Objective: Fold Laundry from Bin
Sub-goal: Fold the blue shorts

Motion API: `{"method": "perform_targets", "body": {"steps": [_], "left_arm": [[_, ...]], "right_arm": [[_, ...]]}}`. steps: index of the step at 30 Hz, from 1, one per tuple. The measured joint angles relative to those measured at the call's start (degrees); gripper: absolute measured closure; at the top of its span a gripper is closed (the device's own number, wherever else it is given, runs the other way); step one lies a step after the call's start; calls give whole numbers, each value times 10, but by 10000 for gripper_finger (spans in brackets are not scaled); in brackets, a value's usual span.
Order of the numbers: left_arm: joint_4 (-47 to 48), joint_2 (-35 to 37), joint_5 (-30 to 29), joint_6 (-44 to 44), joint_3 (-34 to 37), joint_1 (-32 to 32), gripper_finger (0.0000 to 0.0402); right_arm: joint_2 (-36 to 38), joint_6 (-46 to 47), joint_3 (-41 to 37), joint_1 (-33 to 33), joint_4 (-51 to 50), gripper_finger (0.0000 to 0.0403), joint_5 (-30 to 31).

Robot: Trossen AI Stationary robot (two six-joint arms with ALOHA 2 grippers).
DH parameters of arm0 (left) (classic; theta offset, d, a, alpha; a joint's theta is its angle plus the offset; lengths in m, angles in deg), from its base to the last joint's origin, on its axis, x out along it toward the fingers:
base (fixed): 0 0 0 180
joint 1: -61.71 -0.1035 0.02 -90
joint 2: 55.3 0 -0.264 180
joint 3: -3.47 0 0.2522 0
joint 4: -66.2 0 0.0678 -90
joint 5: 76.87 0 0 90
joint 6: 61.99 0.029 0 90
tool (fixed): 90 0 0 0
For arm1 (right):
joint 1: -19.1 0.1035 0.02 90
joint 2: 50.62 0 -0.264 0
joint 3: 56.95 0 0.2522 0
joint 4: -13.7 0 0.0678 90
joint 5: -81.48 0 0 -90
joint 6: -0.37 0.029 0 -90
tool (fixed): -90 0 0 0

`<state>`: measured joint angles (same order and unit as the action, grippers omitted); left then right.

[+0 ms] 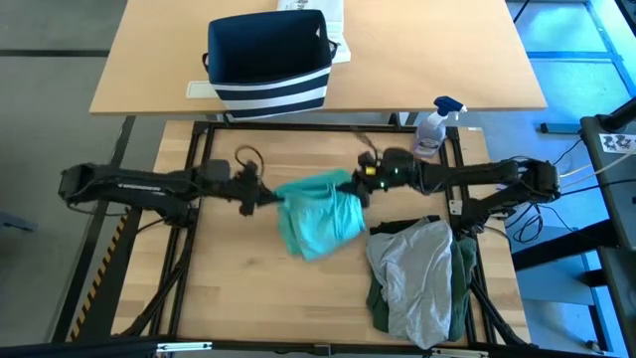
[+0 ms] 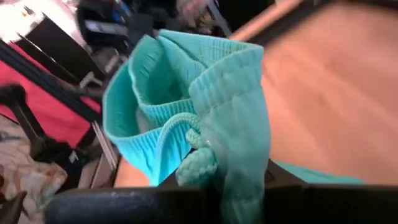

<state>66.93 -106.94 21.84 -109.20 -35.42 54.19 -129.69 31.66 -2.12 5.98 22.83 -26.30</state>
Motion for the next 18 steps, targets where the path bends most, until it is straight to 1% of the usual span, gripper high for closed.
{"method": "perform_targets", "body": {"steps": [4, 8, 13, 15, 18], "left_arm": [[18, 55, -3, 67, -21, -70, 387], [53, 81, -2, 173, -80, -127, 387], [172, 70, -6, 324, -192, -184, 387], [205, 57, -12, 377, -232, -199, 387], [227, 34, -18, 435, -281, -217, 387]], "right_arm": [[0, -34, 56, -55, -8, 378, -42], [0, -90, 132, -95, -53, 378, -60], [-4, -181, 223, -124, -126, 378, -62], [-9, -203, 251, -130, -148, 378, -60], [-23, -225, 284, -134, -165, 378, -57]]}}
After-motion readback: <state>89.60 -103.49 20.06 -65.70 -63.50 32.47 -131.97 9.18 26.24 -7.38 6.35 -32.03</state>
